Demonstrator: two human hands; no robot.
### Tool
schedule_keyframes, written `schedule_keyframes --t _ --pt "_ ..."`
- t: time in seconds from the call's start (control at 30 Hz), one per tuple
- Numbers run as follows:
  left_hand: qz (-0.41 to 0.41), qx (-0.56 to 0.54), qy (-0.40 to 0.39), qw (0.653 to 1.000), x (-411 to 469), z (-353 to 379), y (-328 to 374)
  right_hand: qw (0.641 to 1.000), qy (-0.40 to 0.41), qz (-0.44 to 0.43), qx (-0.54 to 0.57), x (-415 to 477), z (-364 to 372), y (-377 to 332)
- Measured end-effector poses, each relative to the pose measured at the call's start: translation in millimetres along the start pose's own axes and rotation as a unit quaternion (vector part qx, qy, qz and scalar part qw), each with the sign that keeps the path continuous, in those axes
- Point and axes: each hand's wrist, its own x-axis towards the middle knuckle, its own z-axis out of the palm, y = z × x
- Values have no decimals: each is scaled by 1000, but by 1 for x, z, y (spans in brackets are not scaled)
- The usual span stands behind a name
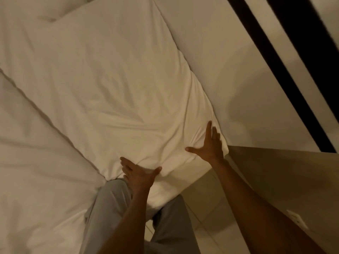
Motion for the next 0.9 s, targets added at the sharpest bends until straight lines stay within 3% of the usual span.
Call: schedule_keyframes --t 0.17,0.43,0.63,0.8,0.9 --pt "42 -86 81 992 -10 -11 25 994 81 -34 68 0 -10 -26" --pt "33 -28 57 997 6 -4 11 996 13 -81 31 15 -1 -18" --pt "28 -36 71 996 -4 -2 7 998 -18 -64 -21 8 -10 3" --pt "62 -89 139 984 7 -12 35 999 12 -34 7 10 -34 -23" --pt "66 -51 104 991 21 -18 41 997 35 -62 9 13 -36 -35"
